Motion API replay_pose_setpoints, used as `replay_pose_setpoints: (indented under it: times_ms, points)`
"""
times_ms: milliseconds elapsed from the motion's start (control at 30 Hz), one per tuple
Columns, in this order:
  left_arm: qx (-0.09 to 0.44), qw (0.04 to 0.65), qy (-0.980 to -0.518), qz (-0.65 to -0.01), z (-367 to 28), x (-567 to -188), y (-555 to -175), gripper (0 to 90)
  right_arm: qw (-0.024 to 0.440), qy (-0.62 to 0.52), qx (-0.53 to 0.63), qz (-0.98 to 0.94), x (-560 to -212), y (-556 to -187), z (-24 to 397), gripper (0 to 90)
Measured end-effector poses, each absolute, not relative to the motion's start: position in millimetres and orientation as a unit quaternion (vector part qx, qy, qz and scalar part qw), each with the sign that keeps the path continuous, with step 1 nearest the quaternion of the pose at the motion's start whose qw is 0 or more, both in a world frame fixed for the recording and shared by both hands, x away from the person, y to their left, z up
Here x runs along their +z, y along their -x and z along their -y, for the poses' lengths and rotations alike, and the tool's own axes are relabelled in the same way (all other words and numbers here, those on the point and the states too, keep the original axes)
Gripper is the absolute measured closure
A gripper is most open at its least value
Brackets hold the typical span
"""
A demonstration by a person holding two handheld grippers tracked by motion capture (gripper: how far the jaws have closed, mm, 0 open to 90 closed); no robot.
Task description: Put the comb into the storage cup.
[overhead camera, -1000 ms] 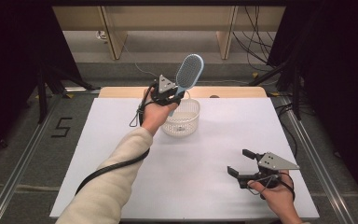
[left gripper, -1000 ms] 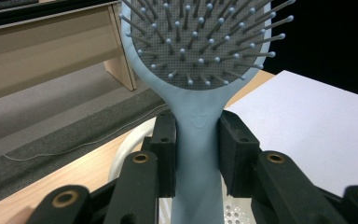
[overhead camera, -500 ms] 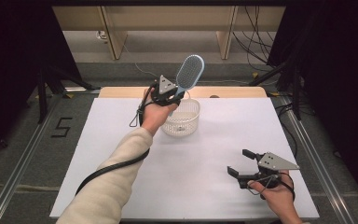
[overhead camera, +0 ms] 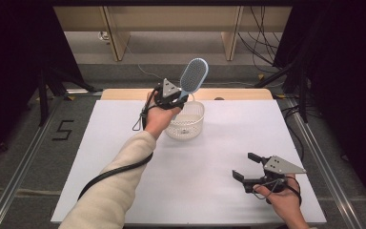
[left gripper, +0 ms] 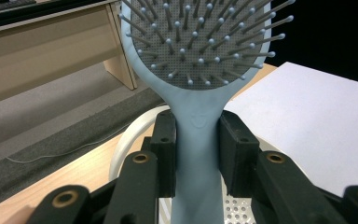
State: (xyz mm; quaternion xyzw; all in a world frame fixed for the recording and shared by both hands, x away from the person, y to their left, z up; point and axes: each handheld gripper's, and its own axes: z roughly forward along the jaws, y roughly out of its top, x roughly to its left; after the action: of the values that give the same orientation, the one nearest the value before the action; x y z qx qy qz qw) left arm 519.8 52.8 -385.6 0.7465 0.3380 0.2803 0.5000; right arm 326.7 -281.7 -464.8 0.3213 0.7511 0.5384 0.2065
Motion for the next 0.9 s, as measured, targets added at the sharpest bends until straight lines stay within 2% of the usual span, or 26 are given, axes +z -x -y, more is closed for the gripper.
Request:
replay_pose_setpoints:
  times_ms: [900]
  points:
    - [0.281, 0.500, -0.751, -0.326, -50.7, -391.2, -521.3, 69.5, 0.206, -0.322, 0.539, -0.751, -464.7, -326.5, 281.6, 11.6]
